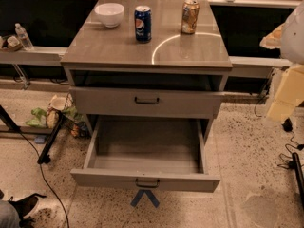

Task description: Place pepsi can into middle drawer

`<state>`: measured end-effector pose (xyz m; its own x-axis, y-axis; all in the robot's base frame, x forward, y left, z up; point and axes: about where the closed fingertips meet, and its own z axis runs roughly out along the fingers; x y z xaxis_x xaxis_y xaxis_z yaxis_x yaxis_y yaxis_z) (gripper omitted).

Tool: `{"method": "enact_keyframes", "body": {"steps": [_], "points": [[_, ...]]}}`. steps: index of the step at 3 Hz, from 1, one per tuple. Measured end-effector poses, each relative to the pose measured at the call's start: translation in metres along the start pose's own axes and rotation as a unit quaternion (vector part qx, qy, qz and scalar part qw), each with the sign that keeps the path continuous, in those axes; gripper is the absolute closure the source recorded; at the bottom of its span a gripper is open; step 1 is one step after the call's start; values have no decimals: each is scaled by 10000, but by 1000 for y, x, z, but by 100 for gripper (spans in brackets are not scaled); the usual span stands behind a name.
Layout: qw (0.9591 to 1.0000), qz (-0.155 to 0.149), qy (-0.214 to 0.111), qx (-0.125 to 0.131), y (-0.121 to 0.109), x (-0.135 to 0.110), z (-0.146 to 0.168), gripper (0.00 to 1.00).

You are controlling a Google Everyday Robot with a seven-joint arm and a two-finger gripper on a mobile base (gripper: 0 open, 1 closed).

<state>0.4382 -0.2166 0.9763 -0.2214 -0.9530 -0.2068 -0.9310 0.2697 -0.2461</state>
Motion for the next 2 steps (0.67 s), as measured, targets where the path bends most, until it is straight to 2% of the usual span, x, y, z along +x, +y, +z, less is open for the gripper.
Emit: {"method": "enact_keyframes", "body": {"steps": [1,2], "points": [[10000,0,0,1,0,0,0,0],[9989,219,-406,93,-11,-12,10,0]]}}
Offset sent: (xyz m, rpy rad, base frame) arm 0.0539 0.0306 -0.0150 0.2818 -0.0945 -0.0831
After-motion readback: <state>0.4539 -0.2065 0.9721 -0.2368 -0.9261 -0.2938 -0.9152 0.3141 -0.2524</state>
